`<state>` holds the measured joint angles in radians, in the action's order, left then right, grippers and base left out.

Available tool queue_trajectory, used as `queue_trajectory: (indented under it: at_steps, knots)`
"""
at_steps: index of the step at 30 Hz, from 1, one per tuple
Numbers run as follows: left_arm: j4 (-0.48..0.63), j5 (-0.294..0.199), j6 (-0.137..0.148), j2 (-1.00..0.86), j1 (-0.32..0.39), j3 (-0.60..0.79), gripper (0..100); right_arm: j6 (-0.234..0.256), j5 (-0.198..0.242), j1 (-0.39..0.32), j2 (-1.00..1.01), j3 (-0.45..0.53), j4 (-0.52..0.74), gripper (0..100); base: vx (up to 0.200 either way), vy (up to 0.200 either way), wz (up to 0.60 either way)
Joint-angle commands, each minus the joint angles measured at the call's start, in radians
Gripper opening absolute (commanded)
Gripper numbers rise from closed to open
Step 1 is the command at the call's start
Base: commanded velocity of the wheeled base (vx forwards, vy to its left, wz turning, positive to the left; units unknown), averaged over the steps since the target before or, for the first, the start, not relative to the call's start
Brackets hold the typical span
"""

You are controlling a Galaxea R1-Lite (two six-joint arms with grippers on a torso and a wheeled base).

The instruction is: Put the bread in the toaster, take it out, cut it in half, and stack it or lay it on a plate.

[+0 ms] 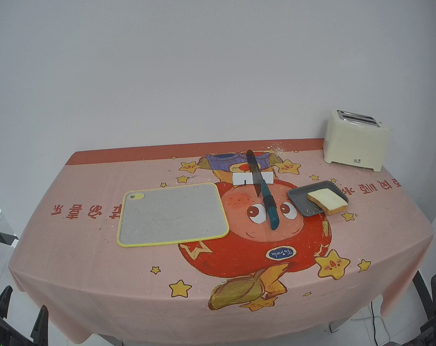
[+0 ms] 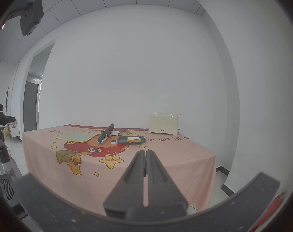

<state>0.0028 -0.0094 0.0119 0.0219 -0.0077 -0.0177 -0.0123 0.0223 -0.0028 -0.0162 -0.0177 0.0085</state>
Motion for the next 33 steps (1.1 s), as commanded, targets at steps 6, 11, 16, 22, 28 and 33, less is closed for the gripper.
queue_trajectory:
  at_steps: [6, 11, 16, 22, 28, 33]
  knots:
    - [0.000, 0.000, 0.000, 0.000, 0.000, 0.018, 100, -0.008, 0.001, 0.000, 0.016, 0.012, 0.002, 100, 0.000, 0.000, 0.00]
    - [-0.001, 0.000, 0.000, 0.000, 0.000, 0.018, 100, -0.008, 0.005, 0.000, 0.016, 0.012, -0.002, 100, 0.000, 0.000, 0.00]
    - [0.000, 0.000, 0.000, 0.000, 0.000, 0.018, 100, -0.005, 0.019, 0.000, 0.016, -0.011, -0.018, 100, 0.000, 0.000, 0.00]
    - [-0.001, 0.000, 0.000, 0.000, 0.000, 0.018, 100, 0.089, 0.134, 0.004, -0.357, -0.263, -0.119, 100, 0.000, 0.000, 0.00]
    - [0.000, 0.000, 0.000, 0.000, 0.000, 0.018, 100, 0.278, 0.223, 0.014, -0.559, -0.268, -0.124, 100, 0.000, 0.000, 0.00]
    - [0.000, 0.000, 0.000, 0.000, 0.000, 0.018, 100, 0.571, 0.260, 0.049, -0.754, -0.289, -0.130, 100, 0.000, 0.000, 0.00]
